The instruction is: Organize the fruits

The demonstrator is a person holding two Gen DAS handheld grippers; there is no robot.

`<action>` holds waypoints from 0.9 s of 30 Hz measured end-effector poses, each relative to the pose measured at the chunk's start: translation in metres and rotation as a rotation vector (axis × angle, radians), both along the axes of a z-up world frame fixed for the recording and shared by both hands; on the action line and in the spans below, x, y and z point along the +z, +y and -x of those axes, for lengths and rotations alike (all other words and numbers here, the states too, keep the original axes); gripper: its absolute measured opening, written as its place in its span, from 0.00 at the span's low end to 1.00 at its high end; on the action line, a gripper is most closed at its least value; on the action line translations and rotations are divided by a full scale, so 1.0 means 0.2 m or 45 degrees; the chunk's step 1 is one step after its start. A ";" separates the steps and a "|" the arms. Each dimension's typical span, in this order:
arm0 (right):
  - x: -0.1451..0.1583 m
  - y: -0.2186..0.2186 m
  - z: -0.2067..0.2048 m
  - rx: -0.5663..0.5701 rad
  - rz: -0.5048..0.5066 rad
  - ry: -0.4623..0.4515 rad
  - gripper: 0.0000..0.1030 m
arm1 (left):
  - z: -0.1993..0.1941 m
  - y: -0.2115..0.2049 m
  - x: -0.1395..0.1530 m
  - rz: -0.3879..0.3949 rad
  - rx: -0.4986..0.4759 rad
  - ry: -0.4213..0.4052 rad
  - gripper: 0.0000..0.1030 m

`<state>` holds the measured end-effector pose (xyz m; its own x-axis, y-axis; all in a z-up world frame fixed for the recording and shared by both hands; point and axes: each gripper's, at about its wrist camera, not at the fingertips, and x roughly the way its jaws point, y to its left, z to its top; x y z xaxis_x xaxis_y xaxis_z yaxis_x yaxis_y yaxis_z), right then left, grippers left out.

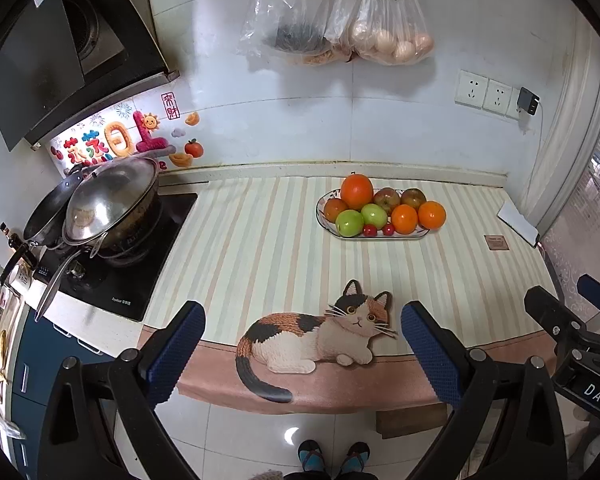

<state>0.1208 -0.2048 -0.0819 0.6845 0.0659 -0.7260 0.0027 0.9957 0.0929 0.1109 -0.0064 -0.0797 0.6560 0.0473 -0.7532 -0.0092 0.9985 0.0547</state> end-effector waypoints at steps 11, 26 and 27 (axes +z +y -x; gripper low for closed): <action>0.01 -0.01 0.01 0.006 -0.008 -0.002 0.98 | 0.03 0.01 0.00 0.000 0.007 0.004 0.97; 0.01 -0.01 0.02 0.011 -0.014 0.001 0.98 | 0.06 0.02 -0.01 0.000 0.014 0.003 0.97; 0.01 -0.01 0.03 0.013 -0.016 0.003 0.98 | 0.06 0.02 -0.01 0.003 0.013 0.004 0.97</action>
<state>0.1152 -0.2061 -0.0808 0.6822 0.0820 -0.7266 -0.0075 0.9944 0.1051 0.0995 -0.0029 -0.0807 0.6531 0.0523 -0.7555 -0.0194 0.9984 0.0524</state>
